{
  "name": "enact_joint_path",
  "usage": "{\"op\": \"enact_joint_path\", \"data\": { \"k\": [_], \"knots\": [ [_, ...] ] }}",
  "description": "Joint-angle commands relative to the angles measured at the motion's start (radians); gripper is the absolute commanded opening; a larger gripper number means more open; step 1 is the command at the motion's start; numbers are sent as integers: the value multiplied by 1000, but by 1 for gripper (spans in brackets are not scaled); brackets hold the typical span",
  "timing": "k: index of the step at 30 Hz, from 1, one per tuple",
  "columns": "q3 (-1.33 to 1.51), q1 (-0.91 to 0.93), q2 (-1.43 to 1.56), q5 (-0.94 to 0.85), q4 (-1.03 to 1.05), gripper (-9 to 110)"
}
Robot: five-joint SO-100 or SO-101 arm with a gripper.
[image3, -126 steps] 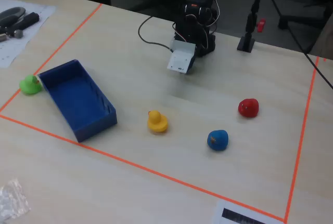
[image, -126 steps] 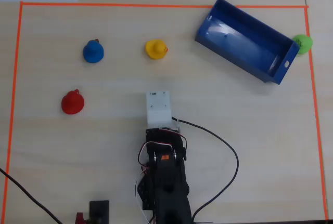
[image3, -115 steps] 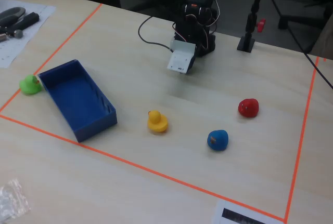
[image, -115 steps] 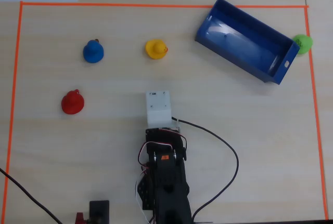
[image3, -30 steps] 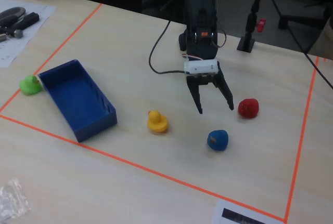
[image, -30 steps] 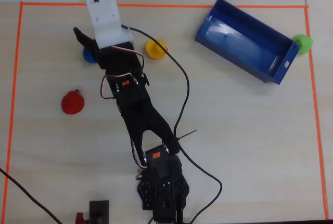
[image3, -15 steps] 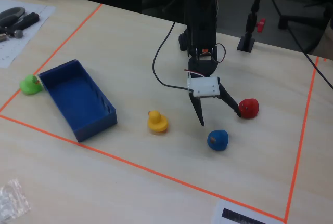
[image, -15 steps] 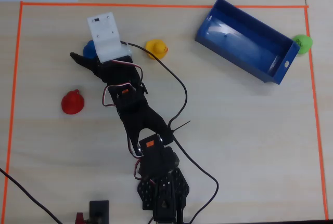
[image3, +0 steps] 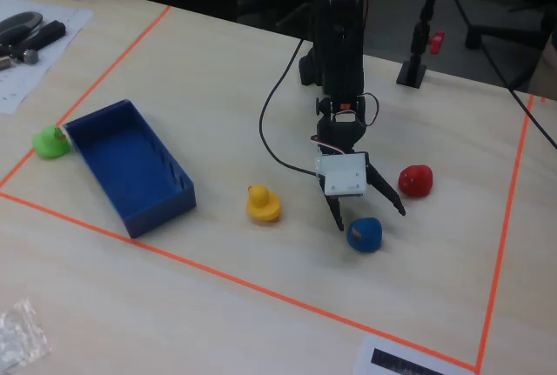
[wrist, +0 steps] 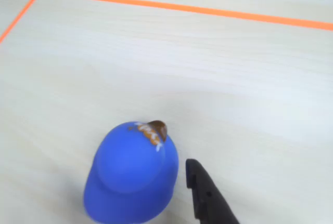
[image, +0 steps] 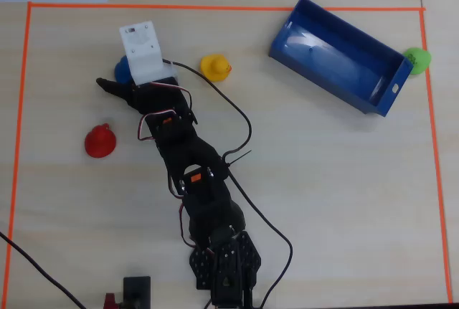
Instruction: Grasp blue duck and put it into box.
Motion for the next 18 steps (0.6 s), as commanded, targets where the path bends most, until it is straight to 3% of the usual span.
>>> {"op": "enact_joint_path", "data": {
  "k": [1,15,18],
  "knots": [
    [-48,29,-9,2,-14,50],
    [-72,11,-110,3,-41,47],
    [-92,3,-126,-52,-40,39]
  ]
}}
